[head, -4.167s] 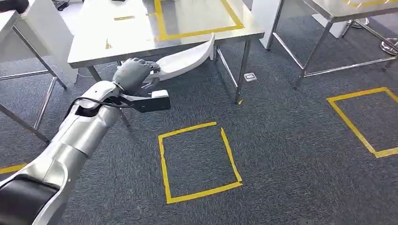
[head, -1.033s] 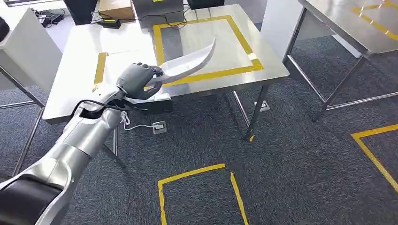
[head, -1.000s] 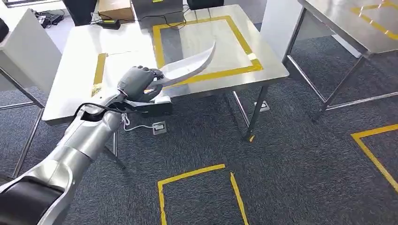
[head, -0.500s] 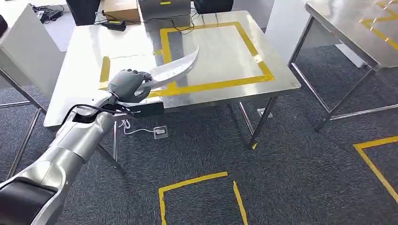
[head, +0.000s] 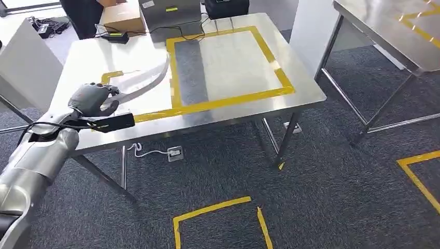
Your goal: Take the parts from the cabinet and place them on the table.
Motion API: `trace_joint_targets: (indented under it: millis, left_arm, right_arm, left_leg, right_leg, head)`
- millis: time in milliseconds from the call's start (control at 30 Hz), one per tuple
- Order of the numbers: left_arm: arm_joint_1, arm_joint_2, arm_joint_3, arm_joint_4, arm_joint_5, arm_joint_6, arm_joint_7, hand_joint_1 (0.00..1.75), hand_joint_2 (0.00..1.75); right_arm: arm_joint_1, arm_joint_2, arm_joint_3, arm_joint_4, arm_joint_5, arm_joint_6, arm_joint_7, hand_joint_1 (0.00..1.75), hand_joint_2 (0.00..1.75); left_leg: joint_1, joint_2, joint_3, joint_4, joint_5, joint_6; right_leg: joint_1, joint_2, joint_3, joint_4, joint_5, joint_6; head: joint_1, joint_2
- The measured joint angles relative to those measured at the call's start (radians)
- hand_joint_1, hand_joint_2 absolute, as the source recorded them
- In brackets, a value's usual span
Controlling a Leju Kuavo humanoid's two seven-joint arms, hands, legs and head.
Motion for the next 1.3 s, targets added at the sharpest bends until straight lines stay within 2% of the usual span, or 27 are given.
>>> trace_joint_targets:
  millis: [33,67,133,167,200,233,267,333,367,467,500,533,567,633,667,700,733,800,867,967,1000,1033,1067,1133,1167,1200,1300]
  left_arm:
    - [0.003,0.008,0.002,0.000,0.003,0.000,-0.001,1.75,1.75]
    - [0.004,0.019,0.006,0.000,0.007,0.000,-0.002,1.75,1.75]
    - [0.002,0.038,0.015,-0.002,0.014,0.001,-0.009,1.75,1.75]
    - [0.003,0.045,0.020,-0.002,0.019,0.003,-0.010,1.75,1.75]
    - [0.001,0.050,0.022,-0.003,0.020,0.003,-0.011,1.75,1.75]
    - [0.003,0.057,0.023,-0.005,0.022,0.004,-0.012,1.75,1.75]
    - [0.006,0.062,0.024,-0.006,0.026,0.004,-0.015,1.75,1.75]
    - [0.008,0.066,0.026,-0.015,0.030,0.003,-0.021,1.75,1.75]
    - [0.006,0.067,0.028,-0.019,0.032,0.002,-0.025,1.75,1.75]
    - [0.009,0.066,0.033,-0.024,0.032,-0.003,-0.027,1.75,1.75]
    - [0.012,0.066,0.033,-0.025,0.032,-0.005,-0.027,1.75,1.75]
    - [0.013,0.066,0.033,-0.027,0.032,-0.009,-0.027,1.75,1.75]
    - [0.012,0.065,0.033,-0.029,0.032,-0.010,-0.028,1.75,1.75]
    - [0.010,0.060,0.034,-0.035,0.032,-0.012,-0.028,1.75,1.75]
    - [0.007,0.058,0.034,-0.035,0.032,-0.014,-0.027,1.75,1.75]
    - [0.002,0.057,0.034,-0.035,0.034,-0.018,-0.029,1.75,1.75]
    - [0.000,0.057,0.034,-0.035,0.037,-0.021,-0.030,1.75,1.75]
    - [-0.002,0.051,0.034,-0.037,0.041,-0.021,-0.033,1.75,1.75]
    - [-0.010,0.048,0.034,-0.037,0.041,-0.024,-0.039,1.75,1.75]
    - [-0.019,0.038,0.034,-0.036,0.043,-0.028,-0.042,1.75,1.75]
    - [-0.016,0.035,0.033,-0.035,0.043,-0.030,-0.042,1.75,1.75]
    - [-0.013,0.033,0.033,-0.034,0.043,-0.030,-0.042,1.75,1.75]
    - [-0.012,0.031,0.033,-0.034,0.043,-0.030,-0.042,1.75,1.75]
    - [-0.015,0.029,0.033,-0.035,0.044,-0.031,-0.043,1.75,1.75]
    - [-0.016,0.028,0.033,-0.034,0.044,-0.031,-0.043,1.75,1.75]
    - [-0.019,0.027,0.033,-0.033,0.044,-0.031,-0.043,1.75,1.75]
    - [-0.018,0.024,0.033,-0.034,0.044,-0.032,-0.042,1.75,1.75]
  right_arm:
    - [0.000,0.000,0.000,0.000,0.000,0.002,-0.003,0.00,0.00]
    - [0.000,0.000,0.000,0.000,0.000,0.004,-0.006,0.00,0.00]
    - [-0.001,0.000,0.000,0.000,0.003,0.006,-0.009,0.00,0.00]
    - [-0.002,0.001,0.000,0.000,0.004,0.009,-0.009,0.00,0.00]
    - [-0.003,0.001,0.000,0.000,0.006,0.010,-0.010,0.00,0.00]
    - [-0.002,0.000,0.000,0.000,0.006,0.011,-0.010,0.00,0.00]
    - [0.000,0.000,0.000,0.000,0.009,0.013,-0.010,0.00,0.00]
    - [-0.001,-0.004,0.000,0.000,0.013,0.015,-0.009,0.00,0.00]
    - [-0.004,-0.003,0.000,0.000,0.014,0.016,-0.009,0.00,0.00]
    - [-0.006,-0.007,0.000,0.000,0.015,0.014,-0.003,0.00,0.00]
    - [-0.005,-0.007,0.000,0.000,0.015,0.014,-0.002,0.00,0.00]
    - [-0.003,-0.007,0.000,0.000,0.015,0.013,-0.002,0.00,0.00]
    - [-0.003,-0.007,0.000,0.000,0.015,0.012,-0.001,0.00,0.00]
    - [-0.003,-0.007,0.000,0.000,0.015,0.008,0.001,0.00,0.00]
    - [-0.003,-0.008,0.000,0.000,0.015,0.007,0.002,0.00,0.00]
    - [-0.004,-0.008,0.000,0.000,0.015,0.006,0.005,0.00,0.00]
    - [-0.004,-0.008,0.000,0.000,0.015,0.004,0.010,0.00,0.00]
    - [-0.002,-0.008,0.000,0.000,0.015,0.000,0.013,0.00,0.00]
    - [-0.003,-0.008,0.000,0.000,0.015,-0.001,0.012,0.00,0.00]
    - [-0.004,-0.008,0.000,0.000,0.014,-0.001,0.009,0.00,0.00]
    - [-0.003,-0.008,0.000,0.000,0.014,-0.001,0.009,0.00,0.00]
    - [-0.002,-0.008,0.000,0.000,0.014,-0.001,0.009,0.00,0.00]
    - [-0.002,-0.008,0.000,0.000,0.014,-0.001,0.009,0.00,0.00]
    - [-0.002,-0.008,0.000,0.000,0.014,-0.001,0.009,0.00,0.00]
    - [-0.002,-0.008,0.000,0.000,0.014,-0.001,0.009,0.00,0.00]
    - [-0.003,-0.008,0.000,0.000,0.014,-0.001,0.009,0.00,0.00]
    - [-0.002,-0.008,0.000,0.000,0.013,-0.001,0.009,0.00,0.00]
  left_leg:
    - [0.000,0.000,0.001,-0.026,0.030,0.004]
    - [0.000,0.000,0.022,-0.089,0.077,0.009]
    - [-0.003,0.001,0.099,-0.279,0.195,0.027]
    - [-0.010,0.004,0.107,-0.309,0.178,0.032]
    - [-0.014,0.004,0.107,-0.315,0.143,0.034]
    - [-0.015,0.003,0.118,-0.322,0.157,0.041]
    - [-0.014,0.003,0.120,-0.329,0.169,0.049]
    - [-0.004,0.002,0.148,-0.335,0.173,0.057]
    - [-0.003,0.001,0.154,-0.335,0.170,0.062]
    - [-0.005,0.000,0.160,-0.334,0.157,0.070]
    - [-0.006,-0.001,0.163,-0.333,0.152,0.070]
    - [-0.006,-0.003,0.168,-0.332,0.146,0.070]
    - [-0.006,-0.004,0.175,-0.329,0.139,0.068]
    - [-0.006,-0.004,0.192,-0.325,0.122,0.062]
    - [-0.008,-0.003,0.198,-0.322,0.114,0.056]
    - [-0.010,-0.005,0.195,-0.321,0.111,0.050]
    - [-0.010,-0.004,0.194,-0.326,0.106,0.043]
    - [-0.011,-0.006,0.207,-0.317,0.111,0.029]
    - [-0.008,-0.003,0.183,-0.268,0.097,0.020]
    - [0.000,-0.002,0.052,-0.059,0.008,0.006]
    - [0.003,-0.001,0.017,-0.014,-0.005,0.006]
    - [0.005,-0.001,0.007,-0.019,0.014,0.004]
    - [0.006,0.000,0.019,-0.071,0.058,0.002]
    - [0.006,0.000,0.087,-0.244,0.174,0.007]
    - [0.006,0.003,0.109,-0.315,0.207,0.013]
    - [-0.002,0.004,0.113,-0.330,0.163,0.016]
    - [-0.005,0.001,0.118,-0.323,0.178,0.037]
  right_leg:
    - [0.000,0.000,0.008,0.000,-0.005,0.001]
    - [0.001,0.001,0.017,0.000,-0.011,0.002]
    - [0.003,0.000,0.037,-0.001,-0.026,0.006]
    - [0.004,0.000,0.042,0.000,-0.031,0.011]
    - [0.004,0.001,0.040,-0.004,-0.036,0.018]
    - [0.004,-0.001,0.042,-0.012,-0.039,0.025]
    - [0.007,-0.001,0.048,0.003,-0.025,0.033]
    - [0.006,-0.003,0.052,0.014,-0.041,0.040]
    - [0.007,-0.004,0.034,0.052,-0.053,0.045]
    - [0.007,-0.004,-0.109,0.267,-0.137,0.051]
    - [0.007,-0.004,-0.140,0.296,-0.145,0.052]
    - [0.006,-0.004,-0.150,0.282,-0.125,0.053]
    - [0.006,-0.004,-0.137,0.224,-0.076,0.051]
    - [0.007,-0.005,-0.069,0.038,0.051,0.041]
    - [0.011,-0.006,-0.058,-0.004,0.057,0.036]
    - [0.015,-0.006,-0.059,-0.007,0.021,0.033]
    - [0.015,-0.006,-0.051,-0.010,0.039,0.028]
    - [0.013,-0.005,-0.041,-0.013,0.047,0.012]
    - [0.006,-0.003,-0.020,-0.020,0.044,0.001]
    - [0.006,-0.003,-0.014,-0.020,0.032,-0.004]
    - [0.005,-0.002,-0.011,-0.019,0.028,-0.003]
    - [0.005,-0.001,-0.005,-0.019,0.023,-0.001]
    - [0.005,-0.001,0.002,-0.019,0.017,0.001]
    - [0.005,-0.001,0.023,-0.018,0.004,0.007]
    - [0.005,-0.001,0.026,-0.019,-0.002,0.011]
    - [0.007,0.000,0.025,-0.017,-0.003,0.017]
    - [0.006,-0.004,0.025,-0.020,-0.012,0.036]
  head:
    - [0.000,0.000]
    - [0.000,0.000]
    - [0.000,0.000]
    - [0.001,0.000]
    - [-0.001,0.000]
    - [-0.001,0.000]
    - [0.000,0.000]
    - [-0.001,0.000]
    - [0.005,0.000]
    - [0.005,0.000]
    - [0.005,0.000]
    - [0.005,0.000]
    - [0.006,0.000]
    - [0.005,0.000]
    - [0.005,0.000]
    - [0.005,0.000]
    - [0.004,0.000]
    - [0.005,0.000]
    - [0.001,0.000]
    - [-0.001,0.000]
    - [-0.002,0.000]
    - [-0.001,0.000]
    - [-0.002,0.000]
    - [-0.002,0.000]
    - [-0.002,0.000]
    - [-0.002,0.000]
    - [-0.002,0.000]
